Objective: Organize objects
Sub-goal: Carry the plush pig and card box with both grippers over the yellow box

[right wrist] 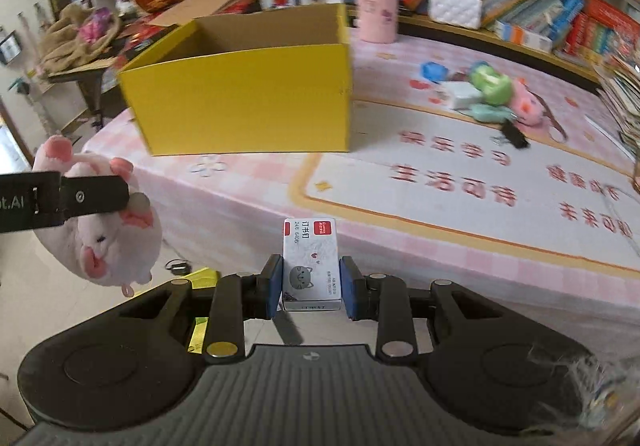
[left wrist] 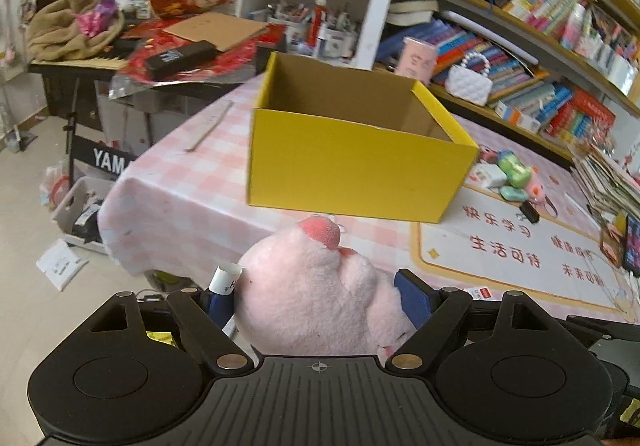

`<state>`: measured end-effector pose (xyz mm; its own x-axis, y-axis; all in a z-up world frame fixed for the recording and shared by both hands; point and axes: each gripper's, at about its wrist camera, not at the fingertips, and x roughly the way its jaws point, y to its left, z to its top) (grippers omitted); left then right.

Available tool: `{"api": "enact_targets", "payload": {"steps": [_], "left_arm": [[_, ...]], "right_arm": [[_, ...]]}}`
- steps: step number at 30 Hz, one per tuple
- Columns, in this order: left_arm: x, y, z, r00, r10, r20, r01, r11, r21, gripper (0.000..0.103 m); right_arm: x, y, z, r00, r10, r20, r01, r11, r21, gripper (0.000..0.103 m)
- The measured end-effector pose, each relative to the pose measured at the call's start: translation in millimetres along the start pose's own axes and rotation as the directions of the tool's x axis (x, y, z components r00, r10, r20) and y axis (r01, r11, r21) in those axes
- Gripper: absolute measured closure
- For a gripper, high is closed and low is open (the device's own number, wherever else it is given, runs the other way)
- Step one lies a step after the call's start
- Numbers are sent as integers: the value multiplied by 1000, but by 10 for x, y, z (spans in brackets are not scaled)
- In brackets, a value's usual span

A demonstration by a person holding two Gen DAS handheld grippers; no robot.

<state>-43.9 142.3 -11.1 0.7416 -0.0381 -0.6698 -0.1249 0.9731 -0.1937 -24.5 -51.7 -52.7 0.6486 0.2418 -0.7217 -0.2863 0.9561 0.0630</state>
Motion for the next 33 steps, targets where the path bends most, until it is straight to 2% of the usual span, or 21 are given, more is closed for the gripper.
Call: {"api": "enact_targets", "payload": {"steps": [13,19,26,33], "left_arm": [[-122,339,-17,999,30,23,-28,997,-76,20],[-168,331,209,994,43,101,-37,997,-62,20],[-116,193,700,973,47,226,-41,999,-33,20],[173,-17,1148,960,40,277,-36,999,-20,20]], "right_arm": [[34,383,55,999,43,-13,-44,996,-79,75],[42,390,189,998,51,38,-47,994,-96,75],[45,218,768,985,57,163,-54,998,-25,75],[95,98,1429,958,66,281,-63,998,-20,75]]}}
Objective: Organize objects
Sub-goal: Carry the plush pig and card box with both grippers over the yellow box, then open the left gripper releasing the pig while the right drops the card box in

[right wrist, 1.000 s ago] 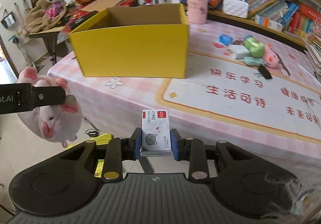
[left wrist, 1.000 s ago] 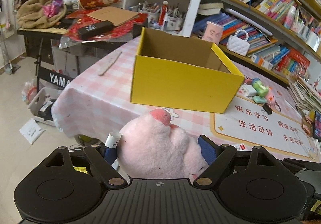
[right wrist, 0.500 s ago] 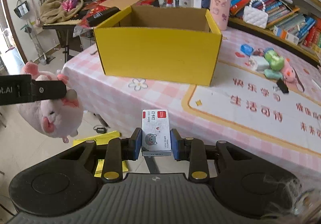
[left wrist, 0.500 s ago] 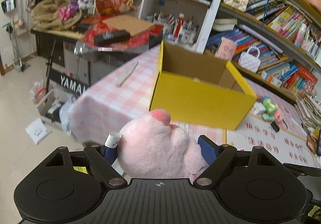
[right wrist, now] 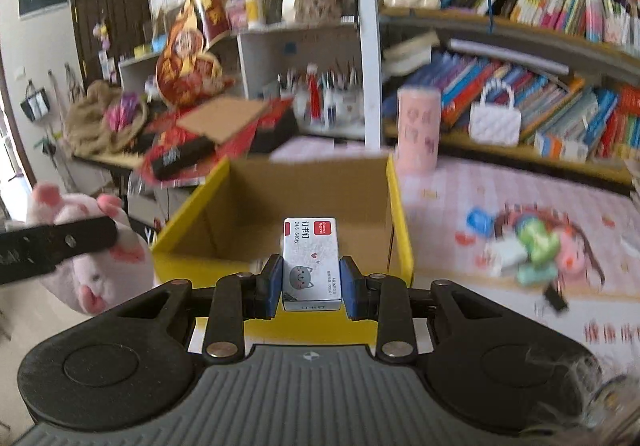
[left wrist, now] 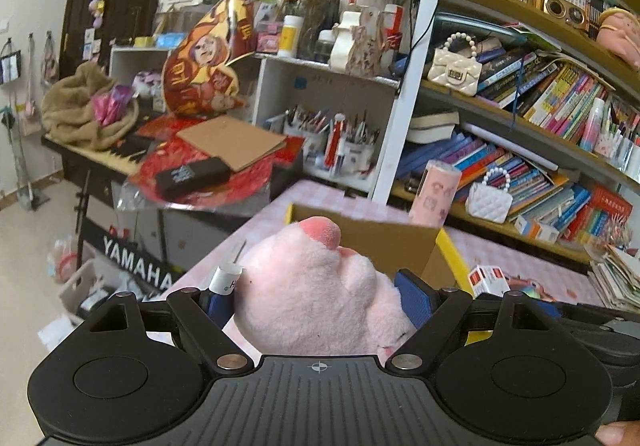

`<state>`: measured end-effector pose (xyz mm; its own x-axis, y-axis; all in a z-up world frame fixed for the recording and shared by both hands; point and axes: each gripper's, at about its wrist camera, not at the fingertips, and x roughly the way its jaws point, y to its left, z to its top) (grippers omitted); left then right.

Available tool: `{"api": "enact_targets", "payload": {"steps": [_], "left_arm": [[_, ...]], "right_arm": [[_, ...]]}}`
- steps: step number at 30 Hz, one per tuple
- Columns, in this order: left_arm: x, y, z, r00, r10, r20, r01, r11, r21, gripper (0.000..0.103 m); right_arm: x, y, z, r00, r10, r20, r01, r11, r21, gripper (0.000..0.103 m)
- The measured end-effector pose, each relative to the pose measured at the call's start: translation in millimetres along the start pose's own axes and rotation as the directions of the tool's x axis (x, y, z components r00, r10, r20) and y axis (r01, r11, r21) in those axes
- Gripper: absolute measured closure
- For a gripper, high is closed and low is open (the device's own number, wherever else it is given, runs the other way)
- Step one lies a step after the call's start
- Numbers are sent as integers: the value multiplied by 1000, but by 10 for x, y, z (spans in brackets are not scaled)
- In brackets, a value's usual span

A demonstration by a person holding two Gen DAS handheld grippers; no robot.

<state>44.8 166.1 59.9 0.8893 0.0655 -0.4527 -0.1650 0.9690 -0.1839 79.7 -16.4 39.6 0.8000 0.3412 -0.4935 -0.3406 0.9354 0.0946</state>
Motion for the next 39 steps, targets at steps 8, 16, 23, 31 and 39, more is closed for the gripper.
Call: {"api": "enact_targets", "payload": {"steps": [8,16,23,31,39], "left_arm": [[565,-256,123,1000,2,-19,-2,1000,31,19],[1076,-335,-2,991,16,-130,-12,999,33,19],[1302,-341,-48,983,37,-181,-32,999,30,19],[1340,-408,-4,987,48,-156,-40,998,58,19],[1133,-460,66,993,38,-108,-29,996,83,15]], "right_arm": [[571,-119,233,999,17,-36,-20,997,-75,75],[1197,-212,122,982,19,-190,-43,991,-124,75],[1420,-217,61,970,19,-244,-62,983,-170,74],[1470,-199,62,971,13,-240,-65,975,-211,74],[1371,-231,84,976,5,-218,-43,984,-173,73]]}}
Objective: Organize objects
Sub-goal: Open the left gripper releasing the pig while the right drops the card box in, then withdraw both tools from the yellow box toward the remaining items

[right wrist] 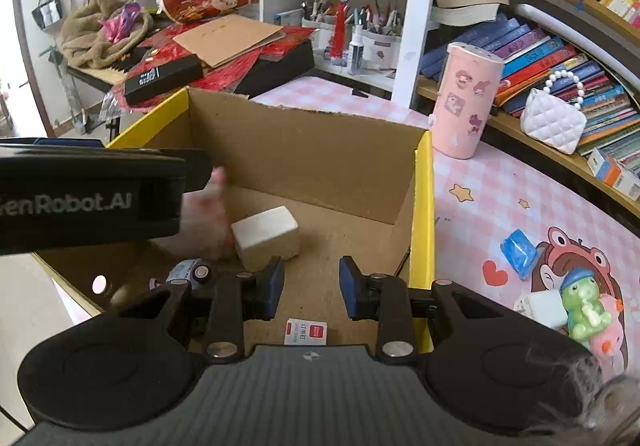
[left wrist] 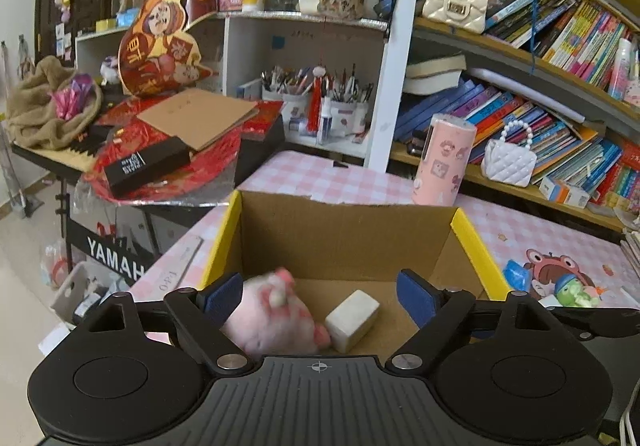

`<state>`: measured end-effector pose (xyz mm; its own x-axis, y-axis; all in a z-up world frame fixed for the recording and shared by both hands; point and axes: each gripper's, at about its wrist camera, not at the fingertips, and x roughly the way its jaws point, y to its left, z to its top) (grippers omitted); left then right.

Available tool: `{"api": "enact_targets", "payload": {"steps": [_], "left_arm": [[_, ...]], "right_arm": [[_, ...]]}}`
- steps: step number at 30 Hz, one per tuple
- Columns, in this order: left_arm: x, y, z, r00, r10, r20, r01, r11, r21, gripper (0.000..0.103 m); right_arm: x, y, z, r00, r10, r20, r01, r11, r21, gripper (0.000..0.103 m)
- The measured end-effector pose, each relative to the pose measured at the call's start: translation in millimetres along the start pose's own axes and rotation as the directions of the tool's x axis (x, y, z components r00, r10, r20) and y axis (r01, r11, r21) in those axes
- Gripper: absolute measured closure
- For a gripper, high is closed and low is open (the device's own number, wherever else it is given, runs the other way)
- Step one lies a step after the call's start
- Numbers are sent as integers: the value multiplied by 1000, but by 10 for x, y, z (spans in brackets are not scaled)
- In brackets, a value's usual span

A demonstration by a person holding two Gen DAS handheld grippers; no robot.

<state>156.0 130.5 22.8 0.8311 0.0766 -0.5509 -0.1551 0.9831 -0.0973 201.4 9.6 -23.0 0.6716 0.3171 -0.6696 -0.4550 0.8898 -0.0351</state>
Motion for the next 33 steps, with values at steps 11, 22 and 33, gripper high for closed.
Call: {"api": "enact_targets", "payload": {"steps": [11,22,33], "left_arm": [[-714,51,-101,992,-5,129,2,1000,26,9],[-1142,216,-601,998,14,63,-15,1000,15,5],[-1294,186,-1131,996,-19,-92,25,998,58,4]], "right_arm": [[-638,24,-114,987,-56,148,44,995,88,60],[-1180,277,-718,983,-122,140,107,988,111,53],[-1440,435,-1405,980,-196,29,190,970,149,43]]}}
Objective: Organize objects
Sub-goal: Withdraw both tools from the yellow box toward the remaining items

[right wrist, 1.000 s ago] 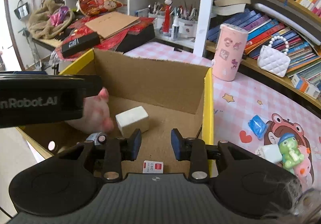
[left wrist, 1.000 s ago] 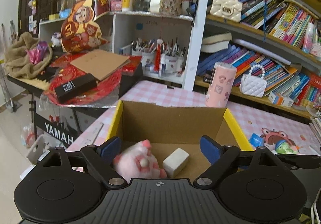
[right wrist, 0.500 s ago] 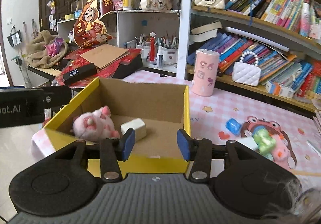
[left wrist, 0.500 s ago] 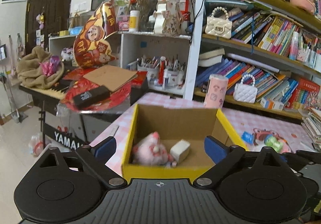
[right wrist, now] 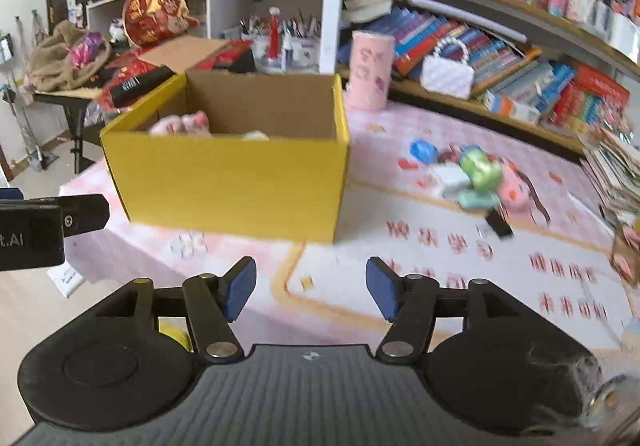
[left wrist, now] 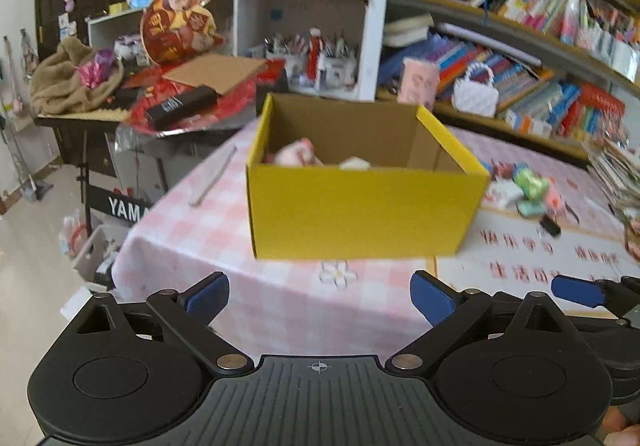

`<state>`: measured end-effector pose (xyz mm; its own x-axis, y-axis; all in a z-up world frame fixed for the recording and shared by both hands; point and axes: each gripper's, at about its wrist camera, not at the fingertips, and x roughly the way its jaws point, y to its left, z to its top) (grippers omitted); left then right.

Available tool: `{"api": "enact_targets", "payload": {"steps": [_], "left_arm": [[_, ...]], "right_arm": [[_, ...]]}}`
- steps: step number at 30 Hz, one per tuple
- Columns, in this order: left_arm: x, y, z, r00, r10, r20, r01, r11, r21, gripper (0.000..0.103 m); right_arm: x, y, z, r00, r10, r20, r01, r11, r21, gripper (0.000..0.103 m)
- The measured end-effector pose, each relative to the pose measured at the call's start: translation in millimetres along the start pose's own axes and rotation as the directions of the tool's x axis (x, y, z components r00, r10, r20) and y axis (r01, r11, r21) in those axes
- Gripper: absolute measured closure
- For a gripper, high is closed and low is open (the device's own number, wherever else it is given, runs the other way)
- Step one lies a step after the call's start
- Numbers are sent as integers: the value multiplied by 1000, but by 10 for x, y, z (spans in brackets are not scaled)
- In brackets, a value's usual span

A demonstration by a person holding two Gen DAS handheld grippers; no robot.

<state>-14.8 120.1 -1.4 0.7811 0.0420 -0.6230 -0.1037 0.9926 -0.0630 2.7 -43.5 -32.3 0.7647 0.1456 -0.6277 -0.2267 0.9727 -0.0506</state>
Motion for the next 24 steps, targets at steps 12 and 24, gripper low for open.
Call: {"api": "enact_targets", "payload": {"steps": [12,24], "left_arm": [[10,-435,-147,991,-126,-53,131,986,105,4],[270,-1131,-83,965,-239,-111,255,952,168,4]], "right_arm": [[-240,-346,-400,992,-111,-60,116,989,92,40],[-268,-921,-512,971,-216,-105,230,960,157,36]]}}
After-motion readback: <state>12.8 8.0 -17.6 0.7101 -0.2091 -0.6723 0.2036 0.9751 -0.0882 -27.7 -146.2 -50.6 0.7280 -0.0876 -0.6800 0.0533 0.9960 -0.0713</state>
